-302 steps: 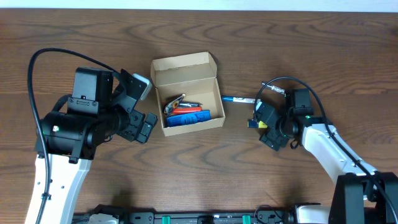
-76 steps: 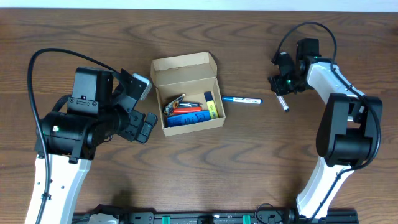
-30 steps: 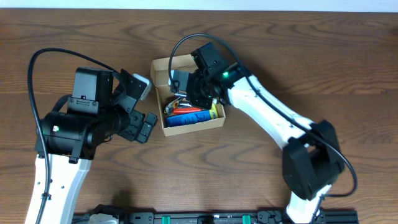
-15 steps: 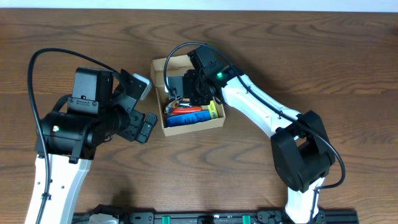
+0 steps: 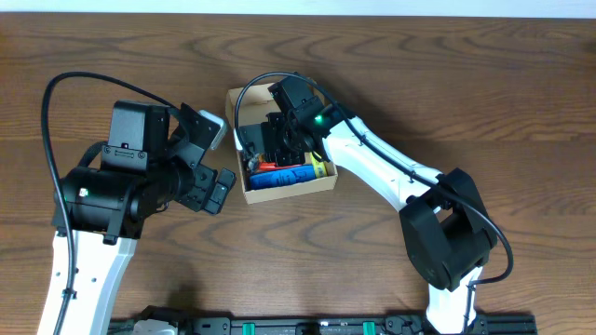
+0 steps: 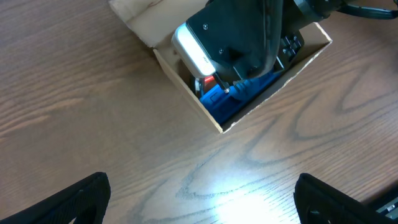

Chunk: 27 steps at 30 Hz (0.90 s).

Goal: Pack container
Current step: 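Carry the silver marker into the box and release it, then move the right gripper to the blue-capped whiteboard marker and grasp it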

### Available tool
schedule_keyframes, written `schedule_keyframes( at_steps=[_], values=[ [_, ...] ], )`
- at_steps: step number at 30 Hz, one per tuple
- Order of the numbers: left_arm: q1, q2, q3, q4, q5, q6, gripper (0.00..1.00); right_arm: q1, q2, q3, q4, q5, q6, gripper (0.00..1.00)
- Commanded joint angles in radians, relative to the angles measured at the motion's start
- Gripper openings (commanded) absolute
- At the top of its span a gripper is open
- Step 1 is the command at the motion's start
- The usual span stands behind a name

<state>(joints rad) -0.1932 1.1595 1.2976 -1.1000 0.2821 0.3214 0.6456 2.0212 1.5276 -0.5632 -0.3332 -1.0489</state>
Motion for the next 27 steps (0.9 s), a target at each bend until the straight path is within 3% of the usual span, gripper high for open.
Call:
schedule_keyframes(
  at_steps=[1,13,15,20,27],
  values=[
    [0.003,0.003,0.013,-0.004,0.006,0.012,0.95,0.007,0.006,0.004,0.001,-0.003,0.051,0.43],
    [0.003,0.003,0.013,-0.004,0.006,0.012,0.95,0.006,-0.281,0.004,-0.069,0.069,0.208,0.48],
    [0.003,0.003,0.013,-0.004,0.006,0.012,0.95,0.003,-0.345,0.004,-0.116,0.087,0.207,0.53],
    [0.003,0.003,0.013,-0.004,0.006,0.012,0.95,-0.027,-0.478,0.004,-0.269,0.246,0.207,0.54],
    [0.003,0.003,0.013,-0.004,0.006,0.012,0.95,-0.172,-0.485,-0.010,-0.463,0.325,0.208,0.59]
  ],
)
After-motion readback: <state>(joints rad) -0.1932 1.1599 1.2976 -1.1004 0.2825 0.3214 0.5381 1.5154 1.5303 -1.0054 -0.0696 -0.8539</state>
